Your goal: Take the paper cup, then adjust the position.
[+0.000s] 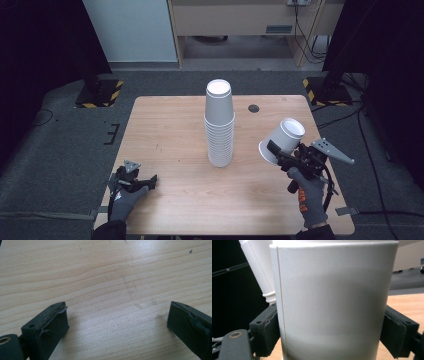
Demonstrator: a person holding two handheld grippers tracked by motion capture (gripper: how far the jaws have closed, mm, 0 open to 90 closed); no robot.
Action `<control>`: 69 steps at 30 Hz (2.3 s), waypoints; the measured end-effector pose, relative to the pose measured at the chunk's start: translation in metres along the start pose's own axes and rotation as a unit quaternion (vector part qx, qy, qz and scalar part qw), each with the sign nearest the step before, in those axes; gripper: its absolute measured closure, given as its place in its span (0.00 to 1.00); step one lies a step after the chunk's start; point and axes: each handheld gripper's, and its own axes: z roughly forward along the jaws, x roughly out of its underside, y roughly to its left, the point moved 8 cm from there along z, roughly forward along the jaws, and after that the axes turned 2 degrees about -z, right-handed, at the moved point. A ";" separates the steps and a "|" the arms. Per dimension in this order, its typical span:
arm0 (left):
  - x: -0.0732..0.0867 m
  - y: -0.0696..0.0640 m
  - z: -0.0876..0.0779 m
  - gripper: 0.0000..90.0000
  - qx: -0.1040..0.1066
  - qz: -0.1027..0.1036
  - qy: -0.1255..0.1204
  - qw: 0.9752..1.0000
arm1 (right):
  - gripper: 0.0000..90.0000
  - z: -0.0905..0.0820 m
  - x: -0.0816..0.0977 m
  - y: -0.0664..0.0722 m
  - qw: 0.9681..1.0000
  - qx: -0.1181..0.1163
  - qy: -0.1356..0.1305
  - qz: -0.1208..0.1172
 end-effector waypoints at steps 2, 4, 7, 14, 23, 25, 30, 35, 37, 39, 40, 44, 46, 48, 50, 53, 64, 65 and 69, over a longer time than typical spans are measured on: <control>0.000 0.000 0.000 0.03 0.000 -0.001 0.000 1.000 | 0.17 -0.001 0.004 -0.003 1.000 0.000 0.001 0.004; 0.000 0.001 -0.001 0.04 -0.002 -0.003 -0.001 1.000 | 0.17 -0.001 0.010 -0.006 1.000 0.002 0.008 0.008; 0.000 0.002 -0.001 0.06 -0.004 -0.007 -0.005 1.000 | 0.17 -0.002 0.015 -0.009 1.000 0.003 0.012 0.013; 0.000 0.004 -0.006 0.17 -0.008 -0.001 -0.011 1.000 | 0.17 -0.003 0.023 -0.015 0.999 0.001 0.013 0.039; -0.009 -0.005 -0.016 0.29 0.015 0.009 -0.043 0.999 | 0.17 -0.001 0.032 -0.021 0.996 -0.003 0.006 0.086; -0.011 -0.008 -0.018 0.31 0.020 0.017 -0.051 0.998 | 0.17 -0.001 0.033 -0.023 0.995 -0.003 0.004 0.097; -0.017 -0.017 -0.021 0.32 0.035 0.040 -0.070 0.996 | 0.17 -0.002 0.035 -0.027 0.992 0.000 -0.007 0.124; -0.021 -0.027 -0.024 0.36 0.053 0.056 -0.079 0.994 | 0.17 -0.002 0.036 -0.028 0.992 0.001 -0.008 0.127; -0.022 -0.031 -0.024 0.37 0.058 0.063 -0.081 0.993 | 0.17 -0.002 0.036 -0.027 0.991 -0.001 -0.010 0.131; -0.024 -0.035 -0.026 0.37 0.064 0.064 -0.090 0.992 | 0.17 -0.002 0.037 -0.027 0.990 -0.005 -0.012 0.141; -0.026 -0.037 -0.027 0.36 0.068 0.063 -0.095 0.991 | 0.17 -0.002 0.038 -0.027 0.989 -0.007 -0.010 0.146; -0.035 -0.049 -0.034 0.36 0.087 0.057 -0.122 0.987 | 0.17 -0.001 0.039 -0.026 0.988 -0.008 -0.012 0.157; -0.038 -0.054 -0.036 0.36 0.094 0.060 -0.132 0.985 | 0.17 -0.001 0.039 -0.027 0.987 -0.011 -0.014 0.163; -0.041 -0.060 -0.038 0.36 0.101 0.065 -0.142 0.983 | 0.17 -0.001 0.039 -0.027 0.985 -0.013 -0.016 0.170; -0.044 -0.065 -0.041 0.36 0.107 0.067 -0.153 0.980 | 0.17 -0.001 0.039 -0.028 0.985 -0.012 -0.017 0.174; -0.048 -0.075 -0.045 0.36 0.122 0.064 -0.168 0.976 | 0.17 -0.001 0.039 -0.029 0.984 -0.012 -0.020 0.177; -0.058 -0.115 -0.053 0.36 0.166 0.085 -0.184 0.965 | 0.17 -0.001 0.039 -0.028 0.983 -0.018 -0.020 0.182; -0.059 -0.118 -0.054 0.36 0.168 0.087 -0.186 0.964 | 0.17 -0.001 0.040 -0.028 0.983 -0.018 -0.020 0.183; -0.063 -0.133 -0.058 0.36 0.184 0.090 -0.195 0.959 | 0.17 -0.002 0.038 -0.029 0.982 -0.021 -0.022 0.187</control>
